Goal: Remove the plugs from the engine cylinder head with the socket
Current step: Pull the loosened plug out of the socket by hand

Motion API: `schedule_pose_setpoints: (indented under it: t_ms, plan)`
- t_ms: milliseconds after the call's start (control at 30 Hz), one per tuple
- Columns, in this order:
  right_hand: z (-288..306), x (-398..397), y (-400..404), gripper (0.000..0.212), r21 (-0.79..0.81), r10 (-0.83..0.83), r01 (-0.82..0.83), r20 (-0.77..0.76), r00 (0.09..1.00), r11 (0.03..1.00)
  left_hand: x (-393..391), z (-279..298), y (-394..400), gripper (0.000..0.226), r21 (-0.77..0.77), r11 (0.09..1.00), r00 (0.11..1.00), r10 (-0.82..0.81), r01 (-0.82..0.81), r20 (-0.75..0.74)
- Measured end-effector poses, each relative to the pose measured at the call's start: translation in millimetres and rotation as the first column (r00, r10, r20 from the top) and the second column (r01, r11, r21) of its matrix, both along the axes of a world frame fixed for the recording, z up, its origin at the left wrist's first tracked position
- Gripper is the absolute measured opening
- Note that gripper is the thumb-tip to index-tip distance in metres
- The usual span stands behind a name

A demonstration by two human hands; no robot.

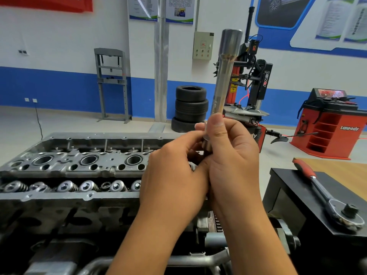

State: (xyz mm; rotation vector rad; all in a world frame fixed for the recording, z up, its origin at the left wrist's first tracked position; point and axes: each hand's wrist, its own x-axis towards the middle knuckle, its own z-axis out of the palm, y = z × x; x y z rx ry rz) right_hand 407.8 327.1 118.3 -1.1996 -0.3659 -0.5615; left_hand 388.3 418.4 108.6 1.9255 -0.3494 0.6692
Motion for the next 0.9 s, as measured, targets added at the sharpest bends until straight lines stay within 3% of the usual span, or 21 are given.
schedule_pose_setpoints:
  t_ms: [167, 300, 433, 533, 833, 900]
  plan:
    - [1.3, 1.2, 1.0, 0.048, 0.001, -0.009, 0.009, -0.016, 1.0, 1.0, -1.8, 3.2, 0.8, 0.029, -0.005, 0.992, 0.992, -0.126, 0.126, 0.009]
    - [0.8, -1.3, -0.3, 0.033, 0.059, 0.029, -0.029, -0.012, 0.999, 0.998, 0.0, 0.1, -0.2, 0.03, -0.027, 0.997, 0.998, -0.066, 0.067, 0.012]
    - [0.1, -1.5, 1.1, 0.043, 0.04, 0.01, -0.01, -0.002, 1.0, 0.999, 0.6, -2.6, -1.7, 0.029, -0.07, 0.997, 0.999, -0.019, 0.022, 0.044]
    - [0.4, 1.0, 0.1, 0.049, 0.031, 0.006, -0.006, -0.01, 1.0, 0.999, -0.6, 0.0, -0.8, 0.032, -0.072, 0.993, 0.994, -0.092, 0.096, 0.054]
    - [0.7, -0.7, 0.8, 0.033, 0.029, -0.005, 0.005, 0.002, 1.0, 1.0, 1.4, -2.1, -1.7, 0.027, -0.099, 0.994, 0.997, -0.036, 0.042, 0.066]
    - [1.7, -1.0, 0.9, 0.038, 0.024, -0.027, 0.028, -0.005, 1.0, 0.999, 0.2, -0.5, -0.8, 0.028, -0.105, 0.991, 0.995, -0.074, 0.082, 0.072]
